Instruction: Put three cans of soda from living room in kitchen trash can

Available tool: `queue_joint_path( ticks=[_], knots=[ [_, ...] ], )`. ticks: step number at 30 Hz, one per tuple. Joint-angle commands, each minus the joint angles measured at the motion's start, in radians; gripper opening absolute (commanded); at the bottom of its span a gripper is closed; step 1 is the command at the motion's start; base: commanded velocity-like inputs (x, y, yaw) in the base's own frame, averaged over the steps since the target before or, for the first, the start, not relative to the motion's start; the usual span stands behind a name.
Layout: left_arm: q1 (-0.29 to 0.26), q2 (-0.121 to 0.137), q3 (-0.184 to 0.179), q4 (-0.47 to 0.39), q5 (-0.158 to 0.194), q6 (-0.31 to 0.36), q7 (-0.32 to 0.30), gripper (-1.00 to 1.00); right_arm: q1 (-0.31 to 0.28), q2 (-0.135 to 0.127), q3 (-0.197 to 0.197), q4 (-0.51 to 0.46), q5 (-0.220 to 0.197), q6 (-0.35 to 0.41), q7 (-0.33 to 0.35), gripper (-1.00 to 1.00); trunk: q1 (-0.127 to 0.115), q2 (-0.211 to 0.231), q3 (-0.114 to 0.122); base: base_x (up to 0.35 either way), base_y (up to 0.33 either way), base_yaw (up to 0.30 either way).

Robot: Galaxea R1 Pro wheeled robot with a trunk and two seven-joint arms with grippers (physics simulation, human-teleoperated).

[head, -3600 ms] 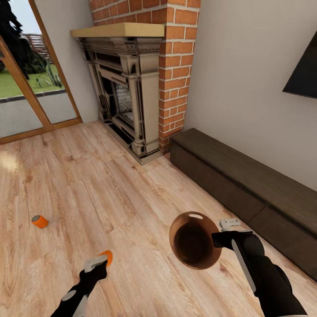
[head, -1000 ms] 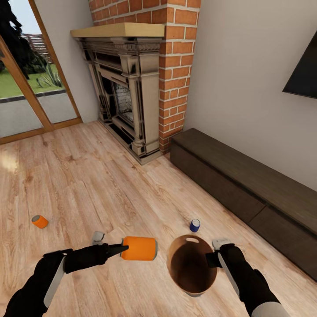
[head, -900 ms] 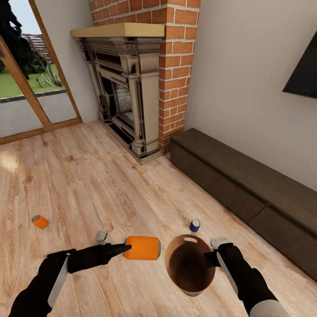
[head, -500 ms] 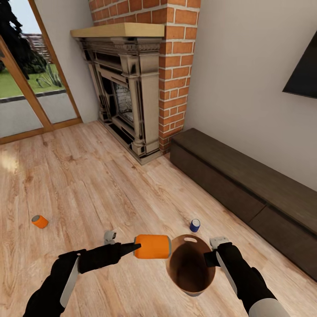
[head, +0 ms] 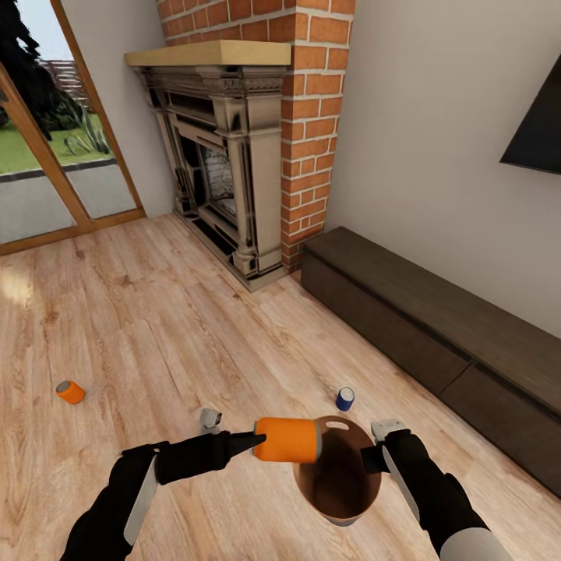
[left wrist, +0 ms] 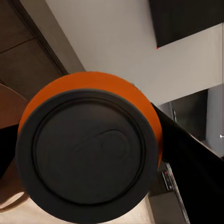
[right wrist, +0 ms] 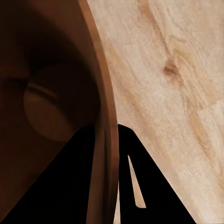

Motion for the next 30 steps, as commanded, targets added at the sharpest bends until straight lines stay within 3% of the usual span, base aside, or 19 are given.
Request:
queue_joint_path(
  ticks=[1,4,10,18,23,25,30],
  knots=[
    [0.000,-0.002,0.000,0.000,0.000,-0.001,0.001,-1.00,0.000,0.000,0.000,0.001,-0.014,0.000,0.006,-1.00,0.000,0.000,0.000,0.000,0.000,0.000],
    [0.000,-0.009,-0.002,0.000,-0.002,-0.001,0.006,-1.00,-0.001,0.000,0.000,0.007,-0.014,0.000,0.006,-1.00,0.000,0.000,0.000,0.000,0.000,0.000],
    [0.000,-0.016,-0.016,0.000,-0.002,-0.001,0.086,-1.00,-0.003,0.001,0.001,0.009,-0.014,0.000,0.004,-1.00,0.000,0.000,0.000,0.000,0.000,0.000],
    [0.000,-0.025,-0.043,0.005,-0.004,-0.001,0.104,-1.00,-0.005,0.003,0.001,0.010,-0.014,0.000,0.003,-1.00,0.000,0.000,0.000,0.000,0.000,0.000],
    [0.000,-0.026,-0.065,0.007,-0.003,-0.001,0.148,-1.00,-0.010,0.019,0.001,0.010,-0.014,0.001,-0.032,-1.00,0.000,0.000,0.000,0.000,0.000,0.000],
    [0.000,-0.026,-0.102,0.004,-0.002,-0.001,0.200,-1.00,-0.017,0.027,0.001,0.011,-0.014,0.001,-0.068,-1.00,0.000,0.000,0.000,0.000,0.000,0.000],
    [0.000,-0.050,-0.120,0.004,-0.003,-0.001,0.219,-1.00,-0.020,0.033,0.001,0.015,-0.014,0.001,-0.081,-1.00,0.000,0.000,0.000,0.000,0.000,0.000]
  ],
)
